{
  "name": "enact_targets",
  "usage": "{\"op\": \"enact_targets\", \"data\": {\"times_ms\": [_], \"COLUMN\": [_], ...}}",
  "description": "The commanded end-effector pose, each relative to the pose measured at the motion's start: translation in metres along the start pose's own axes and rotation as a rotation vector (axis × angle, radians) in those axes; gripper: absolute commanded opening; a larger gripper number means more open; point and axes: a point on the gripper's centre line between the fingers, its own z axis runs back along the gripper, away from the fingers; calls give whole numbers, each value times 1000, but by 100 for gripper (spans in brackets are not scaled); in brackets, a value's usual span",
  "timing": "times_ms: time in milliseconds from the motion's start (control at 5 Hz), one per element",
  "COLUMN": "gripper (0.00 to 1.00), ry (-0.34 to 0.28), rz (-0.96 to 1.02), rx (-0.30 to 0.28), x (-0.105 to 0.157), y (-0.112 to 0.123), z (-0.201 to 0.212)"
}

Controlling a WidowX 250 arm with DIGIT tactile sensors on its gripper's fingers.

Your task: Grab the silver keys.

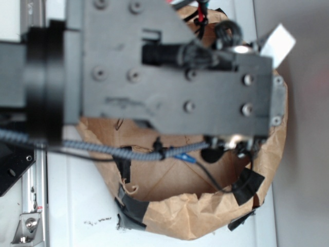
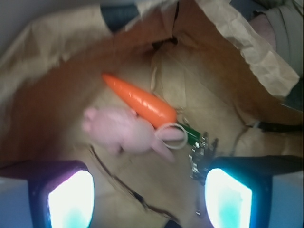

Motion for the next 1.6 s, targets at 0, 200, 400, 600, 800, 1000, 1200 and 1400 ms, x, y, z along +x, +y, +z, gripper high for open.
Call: {"op": "enact_targets", "data": {"times_ms": [0, 200, 400, 600, 800, 1000, 1200, 1400], "gripper": [100, 100, 100, 100, 100, 100, 100, 100], "ry": [-69, -59, -39, -5, 10, 18, 29, 36], "rz": [51, 60, 44, 50, 32, 41, 47, 38], "rx": [-35, -13, -14, 10, -6, -10, -19, -44], "x": [2, 3, 0, -3, -8, -6, -1, 1], "y": [15, 15, 24, 29, 31, 30, 26, 28], "z": [-19, -26, -23, -18, -11, -9, -6, 2]}}
